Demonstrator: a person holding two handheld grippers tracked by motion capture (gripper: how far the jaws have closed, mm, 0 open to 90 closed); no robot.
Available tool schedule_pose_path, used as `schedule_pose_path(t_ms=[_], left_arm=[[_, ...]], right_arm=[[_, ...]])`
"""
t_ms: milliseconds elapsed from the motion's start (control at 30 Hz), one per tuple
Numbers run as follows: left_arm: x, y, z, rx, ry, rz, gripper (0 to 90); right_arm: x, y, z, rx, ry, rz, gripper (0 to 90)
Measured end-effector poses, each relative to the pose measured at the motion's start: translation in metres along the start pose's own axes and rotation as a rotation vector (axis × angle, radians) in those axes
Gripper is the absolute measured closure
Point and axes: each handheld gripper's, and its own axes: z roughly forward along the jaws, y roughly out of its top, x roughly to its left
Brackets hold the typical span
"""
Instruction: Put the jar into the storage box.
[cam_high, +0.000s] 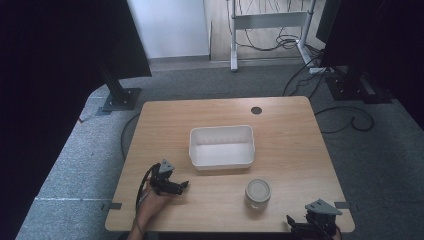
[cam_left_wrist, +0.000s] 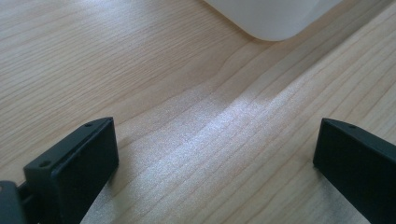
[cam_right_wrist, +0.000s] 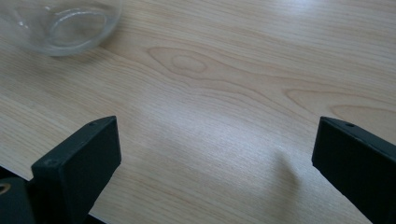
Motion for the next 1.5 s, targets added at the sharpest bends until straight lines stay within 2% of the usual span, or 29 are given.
schedule_pose_path(t_ms=[400, 633, 1100, 1500], left_arm=[[0.0, 0.0, 0.0, 0.0, 0.0, 0.0, 0.0], [0.0, 0.0, 0.0, -0.001, 0.0, 0.0, 0.0], [0.0, 0.0, 0.0, -0.002, 0.0, -0.001, 0.0], [0.0, 0.0, 0.0, -0.001, 0.0, -0.001, 0.0]], right_arm=[[0.009, 0.012, -0.007, -0.048, 0.036, -0.029, 0.1], [0.018, 0.023, -0.01, -0.062, 0.058, -0.064, 0.0], [0.032, 0.039, -0.007, -0.077, 0.093, -0.131, 0.1], [0.045, 0.051, 0.003, -0.087, 0.135, -0.182, 0.1]])
